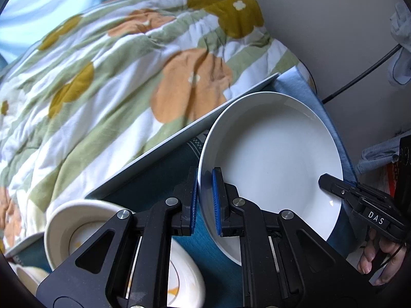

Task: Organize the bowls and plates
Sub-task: 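Lift the white plate and carry it over the yellow plate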

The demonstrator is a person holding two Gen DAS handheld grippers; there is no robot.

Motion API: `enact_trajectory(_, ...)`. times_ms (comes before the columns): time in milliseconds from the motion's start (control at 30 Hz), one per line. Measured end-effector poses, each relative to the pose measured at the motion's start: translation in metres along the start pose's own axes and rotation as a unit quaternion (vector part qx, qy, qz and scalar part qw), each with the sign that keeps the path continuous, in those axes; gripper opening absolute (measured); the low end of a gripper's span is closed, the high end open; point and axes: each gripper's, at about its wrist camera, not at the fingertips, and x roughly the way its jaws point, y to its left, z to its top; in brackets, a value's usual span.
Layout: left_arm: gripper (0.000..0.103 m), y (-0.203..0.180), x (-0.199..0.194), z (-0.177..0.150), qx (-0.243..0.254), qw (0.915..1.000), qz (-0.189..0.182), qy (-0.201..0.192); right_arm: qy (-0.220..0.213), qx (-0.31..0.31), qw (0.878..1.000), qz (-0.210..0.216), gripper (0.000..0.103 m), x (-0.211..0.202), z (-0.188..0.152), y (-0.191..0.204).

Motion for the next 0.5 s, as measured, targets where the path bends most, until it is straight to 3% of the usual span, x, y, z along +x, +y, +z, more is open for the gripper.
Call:
enact_trajectory(267, 0.009, -0.019, -0.061, -0.019, -0.032, 0.9979, 0.024, -0.052, -0.014, -0.055, 0.998, 0.028, 0.014, -0.045, 0.005, 0.01)
enact_trajectory(500, 0.009, -0.036, -0.128, -0.068, -0.094, 0.9882, 0.06, -0.104, -0.013, -0.145, 0.987, 0.065, 0.014, -0.089, 0.001, 0.029)
